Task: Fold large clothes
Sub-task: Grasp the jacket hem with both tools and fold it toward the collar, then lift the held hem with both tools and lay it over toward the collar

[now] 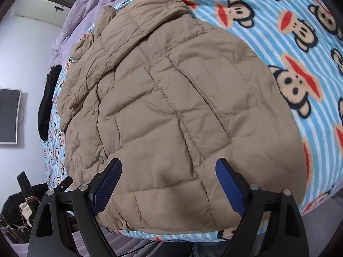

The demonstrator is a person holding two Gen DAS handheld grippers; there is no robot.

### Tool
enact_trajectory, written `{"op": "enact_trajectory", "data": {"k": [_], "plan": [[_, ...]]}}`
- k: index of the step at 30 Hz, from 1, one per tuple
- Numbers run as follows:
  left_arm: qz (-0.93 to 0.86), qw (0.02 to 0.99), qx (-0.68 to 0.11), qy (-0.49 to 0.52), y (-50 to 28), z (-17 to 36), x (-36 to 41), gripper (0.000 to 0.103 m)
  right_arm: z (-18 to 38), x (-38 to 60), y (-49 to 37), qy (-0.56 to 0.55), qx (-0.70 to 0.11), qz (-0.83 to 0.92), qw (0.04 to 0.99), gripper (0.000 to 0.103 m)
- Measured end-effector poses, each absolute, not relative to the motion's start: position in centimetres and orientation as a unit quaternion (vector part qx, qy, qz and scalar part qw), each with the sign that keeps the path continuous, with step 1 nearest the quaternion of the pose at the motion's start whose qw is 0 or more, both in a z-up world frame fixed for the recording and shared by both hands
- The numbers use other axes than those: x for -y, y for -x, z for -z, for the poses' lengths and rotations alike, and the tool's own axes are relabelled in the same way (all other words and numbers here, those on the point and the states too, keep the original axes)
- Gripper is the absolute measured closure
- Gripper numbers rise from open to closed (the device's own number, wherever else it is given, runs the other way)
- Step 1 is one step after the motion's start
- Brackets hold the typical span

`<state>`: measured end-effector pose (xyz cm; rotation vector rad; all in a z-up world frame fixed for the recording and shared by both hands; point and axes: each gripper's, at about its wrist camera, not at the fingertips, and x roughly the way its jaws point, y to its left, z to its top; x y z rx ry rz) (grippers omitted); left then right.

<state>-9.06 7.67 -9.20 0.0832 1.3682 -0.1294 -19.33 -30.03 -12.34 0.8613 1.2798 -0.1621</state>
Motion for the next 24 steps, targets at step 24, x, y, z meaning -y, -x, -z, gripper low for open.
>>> {"op": "enact_trajectory", "data": {"k": [24], "plan": [[0.186,0.678,-0.692,0.164,16.7,11.0,-19.5,0.001,16.5,31.7,29.8,-0.536,-0.546,0.127,0.631,0.012]]}}
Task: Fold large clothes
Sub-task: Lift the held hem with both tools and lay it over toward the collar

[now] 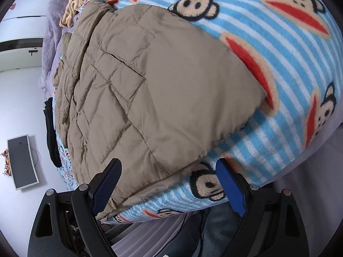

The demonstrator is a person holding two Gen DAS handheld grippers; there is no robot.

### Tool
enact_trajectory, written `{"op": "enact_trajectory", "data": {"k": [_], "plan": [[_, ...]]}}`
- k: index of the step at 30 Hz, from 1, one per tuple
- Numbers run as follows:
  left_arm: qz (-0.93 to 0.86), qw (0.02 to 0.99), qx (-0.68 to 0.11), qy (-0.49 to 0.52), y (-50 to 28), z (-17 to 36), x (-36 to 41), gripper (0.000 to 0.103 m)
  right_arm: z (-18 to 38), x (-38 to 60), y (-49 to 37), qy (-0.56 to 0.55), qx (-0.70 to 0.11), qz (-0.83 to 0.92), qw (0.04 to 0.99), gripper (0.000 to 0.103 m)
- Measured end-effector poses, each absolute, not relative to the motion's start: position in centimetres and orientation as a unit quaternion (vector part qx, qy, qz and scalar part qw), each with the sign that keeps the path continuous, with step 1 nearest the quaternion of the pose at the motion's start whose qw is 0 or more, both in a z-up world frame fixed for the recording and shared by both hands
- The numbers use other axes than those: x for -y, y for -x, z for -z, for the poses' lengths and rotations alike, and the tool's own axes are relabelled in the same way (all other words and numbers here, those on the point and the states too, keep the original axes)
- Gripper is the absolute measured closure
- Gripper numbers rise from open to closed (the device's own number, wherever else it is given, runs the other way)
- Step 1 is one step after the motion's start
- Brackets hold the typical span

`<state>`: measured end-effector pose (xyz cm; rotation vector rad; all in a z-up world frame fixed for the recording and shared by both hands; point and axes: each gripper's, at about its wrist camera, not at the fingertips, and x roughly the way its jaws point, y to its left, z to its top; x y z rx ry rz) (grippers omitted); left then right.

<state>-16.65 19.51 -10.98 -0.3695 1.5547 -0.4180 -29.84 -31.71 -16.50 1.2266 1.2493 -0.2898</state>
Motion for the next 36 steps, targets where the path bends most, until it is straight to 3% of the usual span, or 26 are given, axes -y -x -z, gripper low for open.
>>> {"op": "enact_trajectory", "data": {"k": [13,14,16,17,18,19,20,21,22,36], "plan": [[0.169,0.676,-0.673,0.248,14.4,14.4,-16.5,0.001,19.1,30.9,28.3,-0.605,-0.5,0.099,0.611,0.011],[0.166,0.68,-0.668,0.252,14.2,14.3,-16.5,0.007,19.2,31.0,28.3,-0.61,-0.497,0.098,0.609,0.011],[0.172,0.683,-0.665,0.247,13.7,14.2,-16.2,0.041,19.2,31.0,28.5,-0.622,-0.49,0.098,0.603,0.013],[0.175,0.682,-0.667,0.243,13.4,14.2,-16.1,0.048,19.3,31.1,28.6,-0.628,-0.485,0.099,0.6,0.015],[0.178,0.683,-0.666,0.241,13.2,14.2,-16.1,0.064,19.3,31.2,28.8,-0.635,-0.481,0.101,0.596,0.026],[0.183,0.682,-0.667,0.239,12.9,14.1,-16.1,0.077,19.4,31.2,28.9,-0.638,-0.48,0.103,0.594,0.046],[0.184,0.683,-0.666,0.235,12.7,13.9,-16.2,0.079,19.5,31.4,29.1,-0.637,-0.482,0.104,0.592,0.057],[0.183,0.687,-0.663,0.233,12.6,13.7,-16.3,0.082,19.4,31.4,29.2,-0.636,-0.484,0.104,0.592,0.076],[0.182,0.691,-0.66,0.23,12.4,13.4,-16.4,0.088,19.3,31.5,29.2,-0.633,-0.485,0.103,0.595,0.088],[0.203,0.765,-0.577,0.201,7.6,3.7,-14.8,0.088,9.9,32.8,20.1,-0.48,-0.5,0.048,0.719,0.094]]}}
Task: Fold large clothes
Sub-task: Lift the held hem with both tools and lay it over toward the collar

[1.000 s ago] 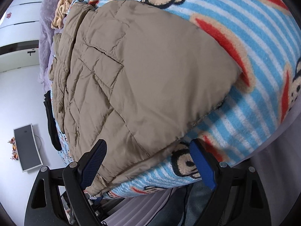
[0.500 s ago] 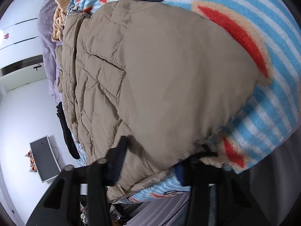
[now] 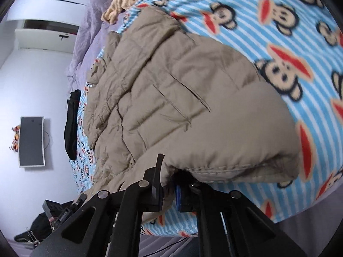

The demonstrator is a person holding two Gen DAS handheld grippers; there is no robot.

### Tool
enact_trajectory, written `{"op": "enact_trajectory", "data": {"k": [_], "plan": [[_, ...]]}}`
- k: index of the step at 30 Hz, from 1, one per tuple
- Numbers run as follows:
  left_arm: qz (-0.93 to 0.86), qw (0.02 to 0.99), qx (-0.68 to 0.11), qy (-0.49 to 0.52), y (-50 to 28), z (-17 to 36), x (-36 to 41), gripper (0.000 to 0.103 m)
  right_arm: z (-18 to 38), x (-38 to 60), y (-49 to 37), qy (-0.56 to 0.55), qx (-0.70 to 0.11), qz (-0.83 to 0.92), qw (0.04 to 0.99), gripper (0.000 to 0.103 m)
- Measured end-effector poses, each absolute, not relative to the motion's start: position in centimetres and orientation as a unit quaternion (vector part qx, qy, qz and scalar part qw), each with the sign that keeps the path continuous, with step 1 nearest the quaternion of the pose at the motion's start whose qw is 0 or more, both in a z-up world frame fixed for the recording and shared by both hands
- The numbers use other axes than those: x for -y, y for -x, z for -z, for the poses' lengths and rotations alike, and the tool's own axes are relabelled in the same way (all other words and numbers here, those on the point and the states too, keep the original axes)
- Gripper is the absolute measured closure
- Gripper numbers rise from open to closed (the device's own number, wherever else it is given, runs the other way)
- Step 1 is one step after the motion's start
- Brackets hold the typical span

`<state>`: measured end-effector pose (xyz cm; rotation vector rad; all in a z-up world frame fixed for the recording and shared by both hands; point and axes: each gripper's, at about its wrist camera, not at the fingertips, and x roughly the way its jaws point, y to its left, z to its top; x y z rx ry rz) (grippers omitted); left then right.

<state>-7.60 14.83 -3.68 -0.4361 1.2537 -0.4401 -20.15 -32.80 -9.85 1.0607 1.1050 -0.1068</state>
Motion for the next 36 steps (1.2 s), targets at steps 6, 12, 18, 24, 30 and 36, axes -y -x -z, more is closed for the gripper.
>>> {"op": "enact_trajectory", "data": {"k": [6,12,18,24,30,36], "plan": [[0.198,0.805,-0.524,0.197,2.8,-0.6,-12.1,0.088,5.0,35.0,13.9,-0.421,-0.479,0.02,0.77,0.095],[0.173,0.837,-0.481,0.196,-3.2,-2.7,-9.8,0.088,1.9,36.9,6.6,-0.362,-0.466,-0.019,0.807,0.095],[0.158,0.85,-0.464,0.192,-8.9,-2.2,-8.0,0.088,0.8,38.1,-0.8,-0.314,-0.46,-0.026,0.83,0.095],[0.155,0.853,-0.473,0.157,-14.8,0.7,-5.9,0.088,2.6,38.6,-6.6,-0.297,-0.465,-0.002,0.834,0.095],[0.123,0.852,-0.498,0.107,-19.3,6.1,-3.3,0.088,7.4,38.4,-11.7,-0.292,-0.48,0.033,0.827,0.095],[0.103,0.845,-0.519,0.077,-21.9,12.3,-1.3,0.088,13.4,38.5,-14.7,-0.292,-0.508,0.058,0.809,0.095]]}}
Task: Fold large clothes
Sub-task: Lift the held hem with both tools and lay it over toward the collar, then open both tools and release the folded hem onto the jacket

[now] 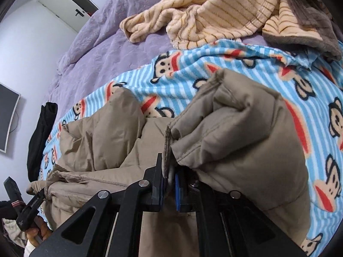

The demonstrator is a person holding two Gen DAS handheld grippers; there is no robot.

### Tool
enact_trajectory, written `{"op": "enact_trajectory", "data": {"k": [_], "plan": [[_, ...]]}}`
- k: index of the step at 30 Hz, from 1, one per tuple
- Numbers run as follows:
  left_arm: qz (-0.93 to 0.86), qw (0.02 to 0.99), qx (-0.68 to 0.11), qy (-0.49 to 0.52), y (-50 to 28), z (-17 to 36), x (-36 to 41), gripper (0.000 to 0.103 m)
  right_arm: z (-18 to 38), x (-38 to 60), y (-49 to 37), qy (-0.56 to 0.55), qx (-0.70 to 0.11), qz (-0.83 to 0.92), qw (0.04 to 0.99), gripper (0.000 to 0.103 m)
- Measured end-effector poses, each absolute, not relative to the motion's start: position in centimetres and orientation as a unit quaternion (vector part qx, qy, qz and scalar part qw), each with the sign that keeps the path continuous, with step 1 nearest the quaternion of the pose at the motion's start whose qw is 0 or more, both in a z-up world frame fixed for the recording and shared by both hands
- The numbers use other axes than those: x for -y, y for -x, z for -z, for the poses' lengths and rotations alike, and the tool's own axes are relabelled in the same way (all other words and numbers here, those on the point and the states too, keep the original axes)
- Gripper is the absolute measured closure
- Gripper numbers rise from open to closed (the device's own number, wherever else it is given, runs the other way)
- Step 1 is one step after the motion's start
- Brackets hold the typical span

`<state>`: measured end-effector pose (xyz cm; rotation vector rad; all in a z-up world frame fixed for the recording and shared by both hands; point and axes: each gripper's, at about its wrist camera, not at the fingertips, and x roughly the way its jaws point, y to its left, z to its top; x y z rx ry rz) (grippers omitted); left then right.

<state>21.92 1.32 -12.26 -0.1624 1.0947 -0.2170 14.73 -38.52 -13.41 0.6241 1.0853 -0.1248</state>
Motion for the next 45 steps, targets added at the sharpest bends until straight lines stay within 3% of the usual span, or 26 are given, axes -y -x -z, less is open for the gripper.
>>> {"op": "enact_trajectory", "data": {"k": [6,12,14,15,16,17,18,20,21,22,23,24,30,36,45], "plan": [[0.088,0.847,-0.52,0.061,-23.1,13.4,-0.4,0.088,15.2,38.6,-16.4,-0.304,-0.506,0.057,0.805,0.094],[0.088,0.861,-0.499,0.036,-21.7,10.7,-0.7,0.084,14.0,39.5,-16.3,-0.323,-0.517,0.038,0.792,0.09],[0.098,0.865,-0.491,0.032,-20.9,9.8,-0.8,0.064,13.1,39.7,-15.9,-0.322,-0.518,0.028,0.792,0.082],[0.097,0.868,-0.486,0.031,-20.4,9.3,-0.9,0.034,12.5,39.7,-15.6,-0.321,-0.517,0.025,0.793,0.069],[0.086,0.875,-0.475,0.023,-19.9,8.8,-1.1,0.013,12.1,39.7,-15.3,-0.319,-0.514,0.024,0.796,0.044],[0.074,0.884,-0.462,0.014,-19.4,8.2,-1.2,0.012,11.4,39.8,-14.8,-0.318,-0.506,0.024,0.802,0.034],[0.071,0.889,-0.453,0.005,-19.0,7.7,-1.2,0.012,10.7,39.8,-14.3,-0.318,-0.496,0.022,0.808,0.031],[0.077,0.888,-0.454,0.003,-18.6,7.0,-1.2,0.012,9.9,39.6,-13.5,-0.319,-0.49,0.01,0.811,0.031],[0.084,0.886,-0.455,0.009,-18.5,6.8,-1.1,0.012,9.7,39.4,-13.2,-0.32,-0.489,0.005,0.811,0.036],[0.106,0.881,-0.461,0.018,-18.5,6.7,-0.8,0.013,9.6,39.0,-12.7,-0.317,-0.489,-0.003,0.813,0.059],[0.132,0.873,-0.469,0.024,-18.6,6.9,-0.2,0.019,9.8,38.2,-12.4,-0.307,-0.497,-0.012,0.811,0.071],[0.153,0.866,-0.475,0.021,-18.6,7.2,0.7,0.031,10.2,37.3,-12.4,-0.296,-0.505,-0.017,0.81,0.08],[0.178,0.856,-0.484,-0.027,-19.7,11.5,6.9,0.033,14.3,32.8,-13.9,-0.211,-0.53,-0.018,0.821,0.082],[0.146,0.861,-0.487,-0.021,-23.0,13.9,8.2,0.033,16.7,34.0,-17.9,-0.22,-0.521,0.011,0.825,0.087],[0.089,0.88,-0.464,-0.052,-25.9,12.2,3.6,0.033,13.9,38.1,-18.3,-0.201,-0.505,0.07,0.837,0.083]]}}
